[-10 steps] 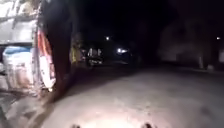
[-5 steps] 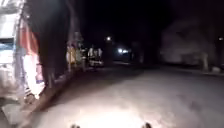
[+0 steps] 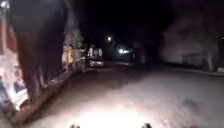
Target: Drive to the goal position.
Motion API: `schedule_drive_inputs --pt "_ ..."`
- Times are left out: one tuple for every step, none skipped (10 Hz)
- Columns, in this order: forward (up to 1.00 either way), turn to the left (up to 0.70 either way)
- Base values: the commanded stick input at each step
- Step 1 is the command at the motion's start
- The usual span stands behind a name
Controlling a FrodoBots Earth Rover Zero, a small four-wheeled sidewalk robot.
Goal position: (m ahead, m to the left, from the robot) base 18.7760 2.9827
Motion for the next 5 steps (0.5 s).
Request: schedule_drive_inputs --pt "0.70 0.00" --pt "0.70 0.00" --pt "0.70 0.00" --pt "0.70 0.00" --pt "0.70 0.00"
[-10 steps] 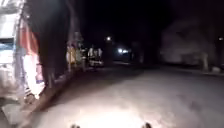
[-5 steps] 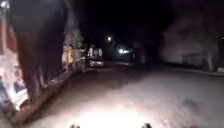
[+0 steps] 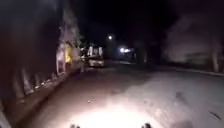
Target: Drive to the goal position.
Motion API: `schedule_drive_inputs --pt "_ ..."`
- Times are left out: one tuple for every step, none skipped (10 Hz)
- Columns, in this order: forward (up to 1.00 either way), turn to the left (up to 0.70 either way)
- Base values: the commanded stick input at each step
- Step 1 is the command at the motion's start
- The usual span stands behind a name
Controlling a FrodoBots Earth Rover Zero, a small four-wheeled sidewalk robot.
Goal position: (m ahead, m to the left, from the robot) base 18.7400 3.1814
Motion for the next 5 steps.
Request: schedule_drive_inputs --pt "0.70 0.00" --pt "0.70 0.00" --pt "0.70 0.00" --pt "0.70 0.00" --pt "0.70 0.00"
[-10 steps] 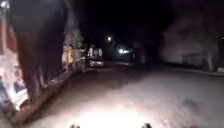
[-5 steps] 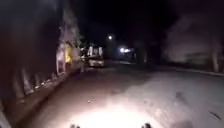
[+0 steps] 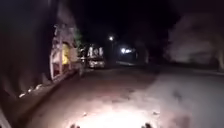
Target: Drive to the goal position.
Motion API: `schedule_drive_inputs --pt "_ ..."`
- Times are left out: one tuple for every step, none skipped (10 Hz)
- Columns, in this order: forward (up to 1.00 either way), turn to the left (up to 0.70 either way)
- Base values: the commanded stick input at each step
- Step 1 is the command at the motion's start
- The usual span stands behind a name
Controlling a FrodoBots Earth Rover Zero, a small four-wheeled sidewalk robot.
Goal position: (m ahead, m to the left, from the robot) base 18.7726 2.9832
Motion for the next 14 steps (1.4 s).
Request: schedule_drive_inputs --pt "0.70 0.00" --pt "0.70 0.00" --pt "0.70 0.00" --pt "0.70 0.00" --pt "0.70 0.00" --pt "0.70 0.00" --pt "0.70 0.00" --pt "0.70 0.00" --pt "0.70 0.00" --pt "0.70 0.00" --pt "0.70 0.00" --pt "0.70 0.00" --pt "0.70 0.00" --pt "0.70 0.00"
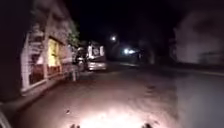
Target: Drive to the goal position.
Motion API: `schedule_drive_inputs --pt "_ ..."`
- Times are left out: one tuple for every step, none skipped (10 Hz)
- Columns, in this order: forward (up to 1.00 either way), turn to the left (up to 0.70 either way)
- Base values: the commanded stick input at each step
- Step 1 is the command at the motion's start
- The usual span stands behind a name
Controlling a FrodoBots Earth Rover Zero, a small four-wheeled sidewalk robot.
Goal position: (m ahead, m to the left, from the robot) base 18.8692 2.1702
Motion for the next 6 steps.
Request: schedule_drive_inputs --pt "0.70 0.00" --pt "0.70 0.00" --pt "0.70 0.00" --pt "0.70 0.00" --pt "0.70 0.00" --pt "0.70 0.00"
